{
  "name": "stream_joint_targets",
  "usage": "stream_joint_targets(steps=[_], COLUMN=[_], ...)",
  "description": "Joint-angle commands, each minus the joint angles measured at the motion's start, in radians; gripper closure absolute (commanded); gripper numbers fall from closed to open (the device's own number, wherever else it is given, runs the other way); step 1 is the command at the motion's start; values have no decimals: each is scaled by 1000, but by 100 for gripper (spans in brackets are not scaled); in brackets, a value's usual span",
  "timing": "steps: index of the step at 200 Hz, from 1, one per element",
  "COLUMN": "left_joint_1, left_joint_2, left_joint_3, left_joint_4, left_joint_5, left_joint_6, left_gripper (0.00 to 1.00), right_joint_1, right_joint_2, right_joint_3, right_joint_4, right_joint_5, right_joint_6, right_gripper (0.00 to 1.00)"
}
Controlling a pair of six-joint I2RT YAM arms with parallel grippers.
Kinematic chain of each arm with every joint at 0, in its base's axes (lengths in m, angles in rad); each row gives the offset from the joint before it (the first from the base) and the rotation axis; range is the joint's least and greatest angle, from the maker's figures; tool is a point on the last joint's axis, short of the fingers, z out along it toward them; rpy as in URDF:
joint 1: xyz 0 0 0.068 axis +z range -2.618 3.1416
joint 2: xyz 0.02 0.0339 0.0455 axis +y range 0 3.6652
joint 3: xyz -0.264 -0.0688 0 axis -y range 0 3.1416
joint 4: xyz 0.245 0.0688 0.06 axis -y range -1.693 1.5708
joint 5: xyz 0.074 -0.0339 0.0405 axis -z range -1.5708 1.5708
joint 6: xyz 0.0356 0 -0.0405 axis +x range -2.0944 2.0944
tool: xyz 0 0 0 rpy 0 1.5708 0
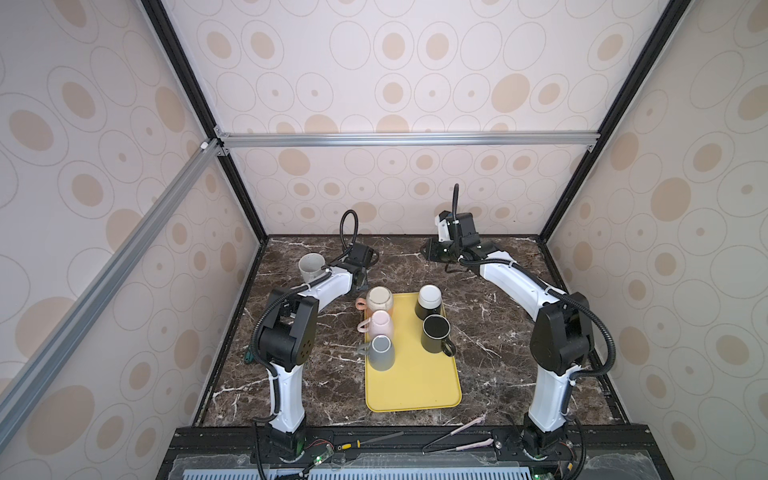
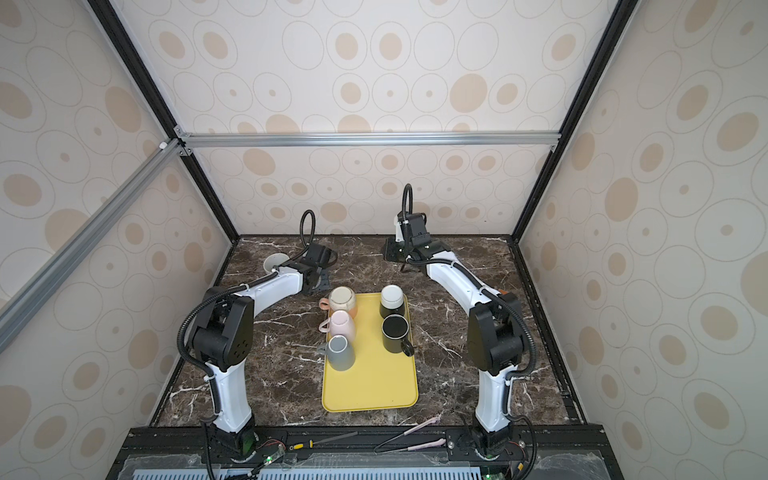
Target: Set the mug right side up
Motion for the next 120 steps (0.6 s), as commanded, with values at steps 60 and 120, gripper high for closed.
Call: stream_joint_targets(steps=[60, 120], left_joint_1=[11, 4], left_joint_2=[-43, -147], left_joint_3=[-4, -6], left_joint_4=[35, 33], left_joint_5=[-53, -41], left_joint_6=[34, 108], left_gripper=[65, 44], right_joint_1=[5, 6], right_joint_2=[0, -45], right_joint_3=[-5, -24], right_joint_4=[0, -9], right_joint_5=[-9, 4], right_joint_6=[0, -6], right_gripper=[67, 66])
